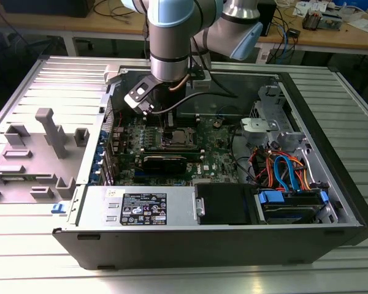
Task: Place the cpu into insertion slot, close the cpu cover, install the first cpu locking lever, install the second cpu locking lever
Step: 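Close the cpu cover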
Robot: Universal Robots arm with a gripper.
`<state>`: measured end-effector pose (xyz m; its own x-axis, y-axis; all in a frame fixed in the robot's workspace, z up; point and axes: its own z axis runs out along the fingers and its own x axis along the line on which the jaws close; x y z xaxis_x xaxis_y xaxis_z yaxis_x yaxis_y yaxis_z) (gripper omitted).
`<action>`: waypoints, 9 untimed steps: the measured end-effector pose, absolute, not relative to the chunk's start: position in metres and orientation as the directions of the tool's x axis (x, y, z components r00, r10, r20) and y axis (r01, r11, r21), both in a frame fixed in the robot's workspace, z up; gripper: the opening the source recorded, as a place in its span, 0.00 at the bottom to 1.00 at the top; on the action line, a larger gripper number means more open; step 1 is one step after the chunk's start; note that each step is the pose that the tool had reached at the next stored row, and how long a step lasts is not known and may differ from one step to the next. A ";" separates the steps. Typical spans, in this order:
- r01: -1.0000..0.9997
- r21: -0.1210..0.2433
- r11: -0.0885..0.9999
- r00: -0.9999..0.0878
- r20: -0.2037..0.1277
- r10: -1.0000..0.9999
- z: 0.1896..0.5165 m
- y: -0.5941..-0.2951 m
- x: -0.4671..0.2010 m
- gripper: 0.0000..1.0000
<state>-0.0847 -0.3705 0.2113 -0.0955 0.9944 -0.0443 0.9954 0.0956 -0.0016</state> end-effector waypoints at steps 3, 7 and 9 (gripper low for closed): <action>0.995 -0.002 0.096 -0.096 -0.045 0.994 0.211 -0.370 -0.088 0.11; 0.995 -0.002 0.096 -0.096 -0.045 0.994 0.210 -0.370 -0.092 0.11; 0.995 -0.002 0.096 -0.096 -0.045 0.994 0.208 -0.370 -0.092 0.11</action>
